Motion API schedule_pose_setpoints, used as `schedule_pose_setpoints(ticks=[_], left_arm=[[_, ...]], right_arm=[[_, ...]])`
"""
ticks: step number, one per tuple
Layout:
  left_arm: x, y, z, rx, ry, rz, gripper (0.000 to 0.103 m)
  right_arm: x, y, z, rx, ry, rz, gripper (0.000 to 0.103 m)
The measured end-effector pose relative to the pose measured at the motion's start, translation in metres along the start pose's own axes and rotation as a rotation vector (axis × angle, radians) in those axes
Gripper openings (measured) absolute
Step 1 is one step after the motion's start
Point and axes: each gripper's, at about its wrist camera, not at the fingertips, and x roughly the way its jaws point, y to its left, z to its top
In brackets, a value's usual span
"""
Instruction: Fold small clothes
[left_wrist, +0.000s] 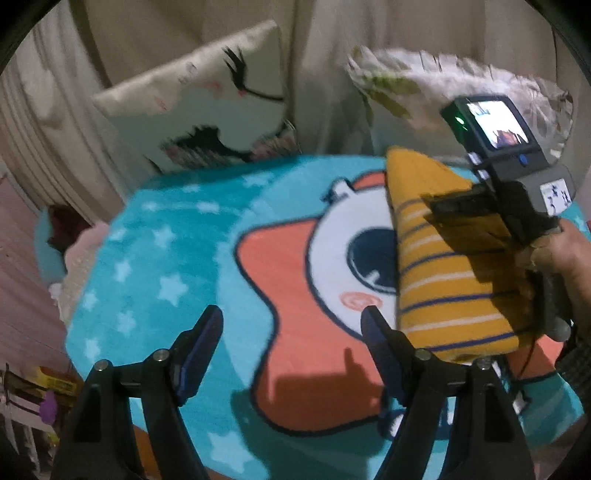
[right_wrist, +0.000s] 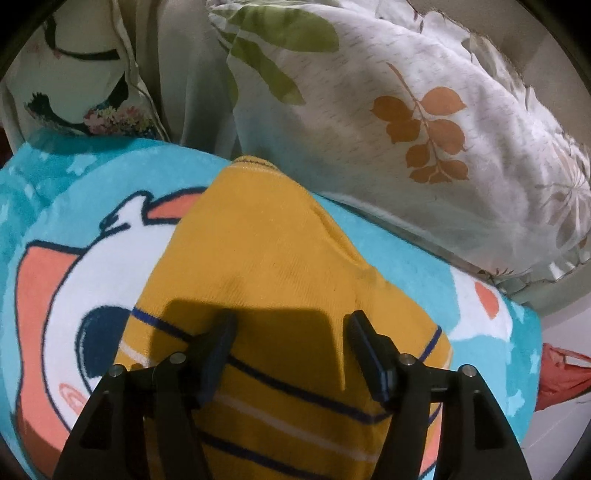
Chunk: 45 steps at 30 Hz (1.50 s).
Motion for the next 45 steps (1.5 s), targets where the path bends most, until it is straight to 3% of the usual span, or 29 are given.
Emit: schedule_pose_setpoints(ticks=[5,8,12,18,23,26,29,35,45], left_arm=[[-0.024,0.021,0.004,-0.082,-0.138,-0.015,0.095],[-0.032,0.031,0.012,-0.108,-0.198,0.005,0.096],[-0.041,0.043,0.020,-0.121,-0.248,-0.101,0.096],[-0.062,0.058,0.013,-0.111,-0.304,-0.142,0.101],[-0.085,0.073,-0.001,-0.110,-0.365,-0.064,0.103],[-0.096,0.081,-0.009,-0.099,-0.393,-0.078,0.103],[-0.099,0.086,-0.016,-0.059,-0.372,-0.113,0.103],[-0.084,0.086,-0.034,0.010,-0.219,-0.200,0.103],[-0.062,0.078,-0.069,0.075,-0.063,-0.254,0.103]], right_arm=[[-0.035,-0.028,-0.013,0.097,-0.057,0.075,0.068],[-0.067,-0.040,-0.033,0.141,-0.101,0.068,0.068],[-0.103,-0.050,-0.071,0.186,-0.132,0.026,0.068],[-0.129,-0.045,-0.136,0.260,-0.092,-0.015,0.068],[-0.149,-0.028,-0.175,0.325,-0.089,-0.032,0.069],[-0.161,-0.013,-0.186,0.335,-0.098,-0.035,0.069],[-0.170,0.003,-0.193,0.340,-0.107,-0.038,0.069],[-0.181,0.029,-0.209,0.334,-0.094,-0.051,0.069],[-0.185,0.040,-0.226,0.360,-0.065,-0.077,0.069]])
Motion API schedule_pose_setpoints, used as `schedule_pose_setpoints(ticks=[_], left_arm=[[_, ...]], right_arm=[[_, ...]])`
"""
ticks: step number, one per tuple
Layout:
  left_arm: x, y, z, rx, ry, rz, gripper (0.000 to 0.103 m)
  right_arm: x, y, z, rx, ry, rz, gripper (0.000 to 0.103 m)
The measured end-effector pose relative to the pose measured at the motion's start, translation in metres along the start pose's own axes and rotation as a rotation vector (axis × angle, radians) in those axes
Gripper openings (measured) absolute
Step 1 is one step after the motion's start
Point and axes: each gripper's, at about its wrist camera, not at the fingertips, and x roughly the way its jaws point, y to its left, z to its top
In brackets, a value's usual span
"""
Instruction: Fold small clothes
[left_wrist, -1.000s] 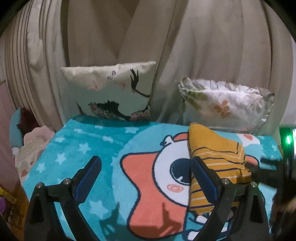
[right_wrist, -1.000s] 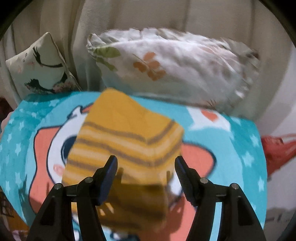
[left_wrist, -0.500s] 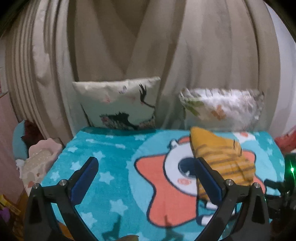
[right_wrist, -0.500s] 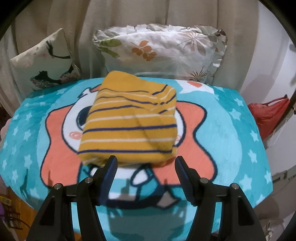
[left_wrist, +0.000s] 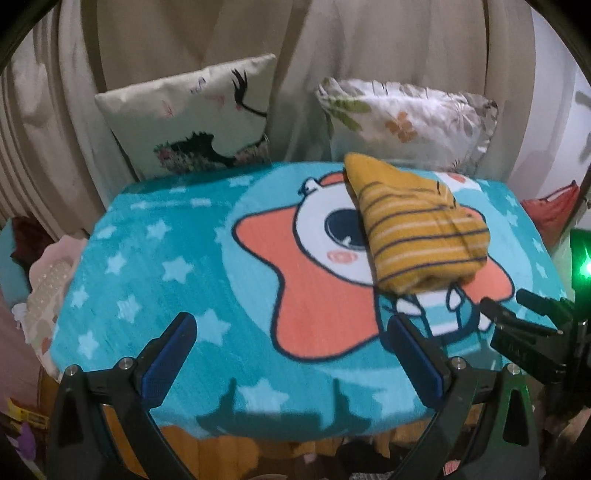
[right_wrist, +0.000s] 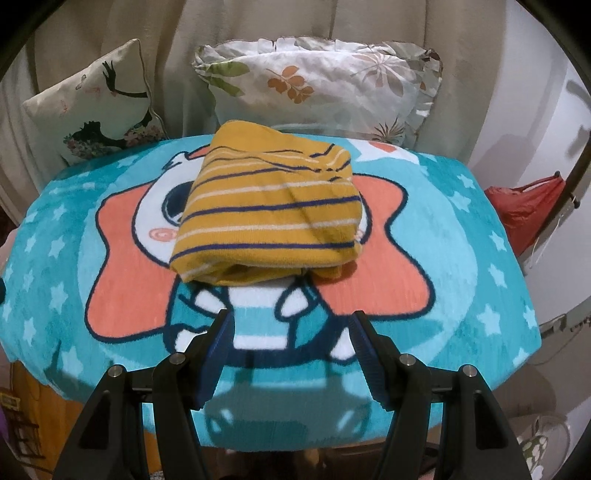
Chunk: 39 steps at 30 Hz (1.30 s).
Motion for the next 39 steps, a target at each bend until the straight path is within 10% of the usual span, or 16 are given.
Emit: schedule_pose_setpoints(ticks=[39], left_arm=[[0.008,-0.002,-0.035,-0.025,0.128,-0.047,0.103]], right_arm=[[-0.003,0.014,-0.034,-0.018,0.058,-0.017,0.070]])
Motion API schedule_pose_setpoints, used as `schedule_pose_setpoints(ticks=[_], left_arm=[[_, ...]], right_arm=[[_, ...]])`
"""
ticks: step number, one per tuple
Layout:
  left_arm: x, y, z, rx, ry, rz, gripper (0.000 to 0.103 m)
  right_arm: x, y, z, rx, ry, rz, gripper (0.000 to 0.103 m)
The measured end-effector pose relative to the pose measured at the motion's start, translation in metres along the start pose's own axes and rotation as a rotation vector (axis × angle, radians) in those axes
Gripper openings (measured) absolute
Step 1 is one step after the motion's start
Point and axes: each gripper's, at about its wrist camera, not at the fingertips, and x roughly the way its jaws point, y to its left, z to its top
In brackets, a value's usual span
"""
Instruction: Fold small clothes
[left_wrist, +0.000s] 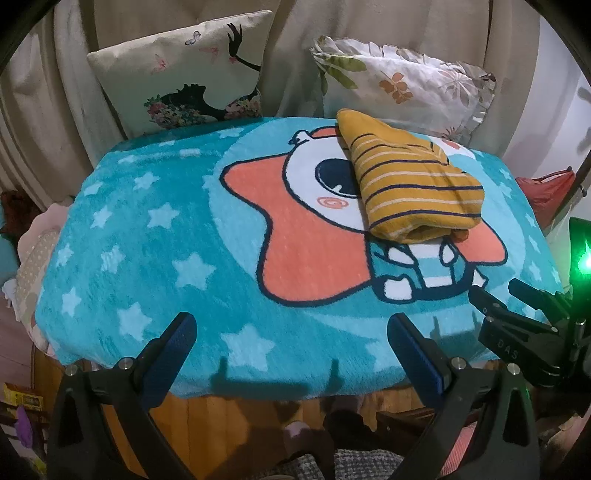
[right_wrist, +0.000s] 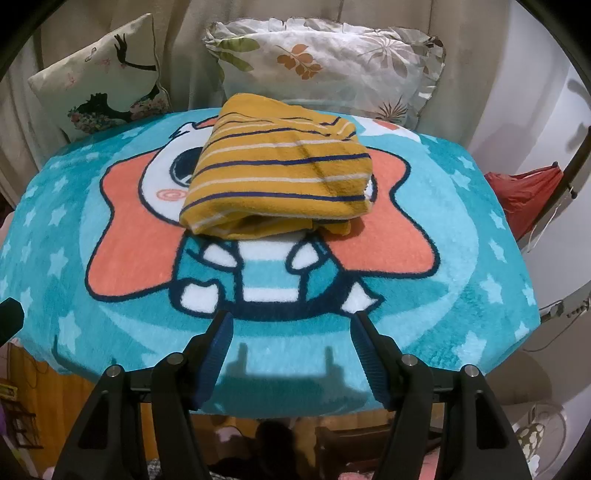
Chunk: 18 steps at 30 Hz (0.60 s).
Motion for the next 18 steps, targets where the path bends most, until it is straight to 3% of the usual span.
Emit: schedule_pose_setpoints(ticks=[18], left_arm=[[0.0100,0.0075,-0.0077,-0.016,0.046,-0.023,0.103]], right_arm=[[0.0017,0.0000,-0.0041,-0.002,0.017,-0.020,0.071]])
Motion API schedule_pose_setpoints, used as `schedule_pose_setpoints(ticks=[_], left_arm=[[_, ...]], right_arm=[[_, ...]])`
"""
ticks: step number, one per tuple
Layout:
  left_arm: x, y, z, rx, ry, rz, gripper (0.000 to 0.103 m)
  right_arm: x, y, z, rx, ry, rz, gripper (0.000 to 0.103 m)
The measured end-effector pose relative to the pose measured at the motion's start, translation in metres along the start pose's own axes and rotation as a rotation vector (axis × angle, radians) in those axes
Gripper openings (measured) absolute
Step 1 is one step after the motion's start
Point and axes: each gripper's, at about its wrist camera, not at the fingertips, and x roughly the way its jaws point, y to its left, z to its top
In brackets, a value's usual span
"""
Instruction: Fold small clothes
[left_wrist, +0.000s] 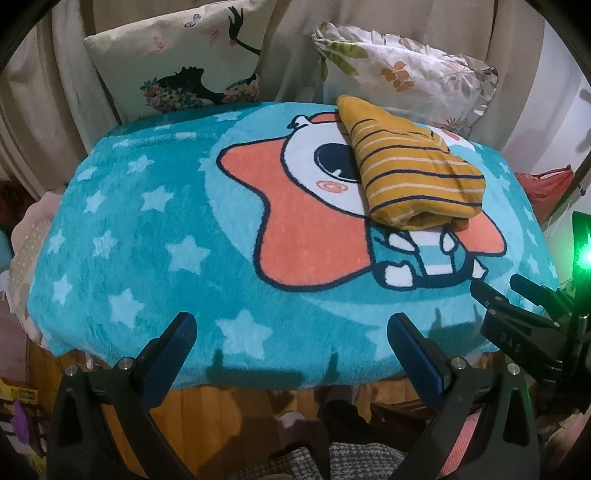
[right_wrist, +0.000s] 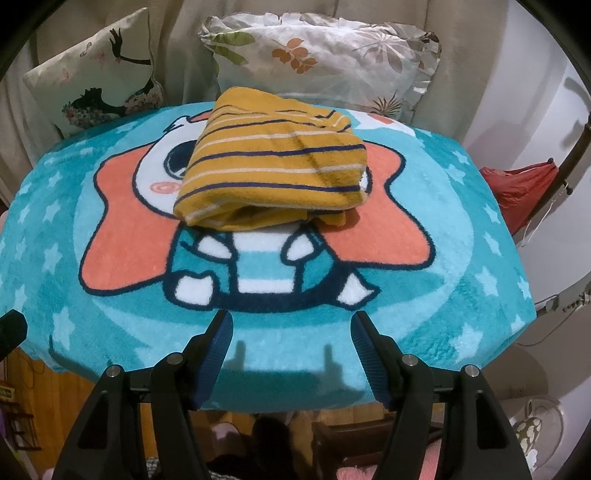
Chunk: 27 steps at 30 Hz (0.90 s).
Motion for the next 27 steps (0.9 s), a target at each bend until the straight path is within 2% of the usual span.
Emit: schedule_pose_setpoints(ticks=[12,22,27], left_arm=[[0.002,0.008,-0.002,-0.017,0.010,-0.005,0.103],[0.003,0.009,-0.002,-0.024,0.013,-0.007,0.103],[0.004,0.009,-0.002,-0.018,0.015,-0.008,0.103]], right_arm=[[0.001,0.005,0.001,-0.007,0.003,-0.010,0.071],[-0.007,0.006,0.008,-0.063,-0.021,-0.172,0.071],[-0.011,0.010,0.010,-0.104,-0.030,-0.222,0.073]])
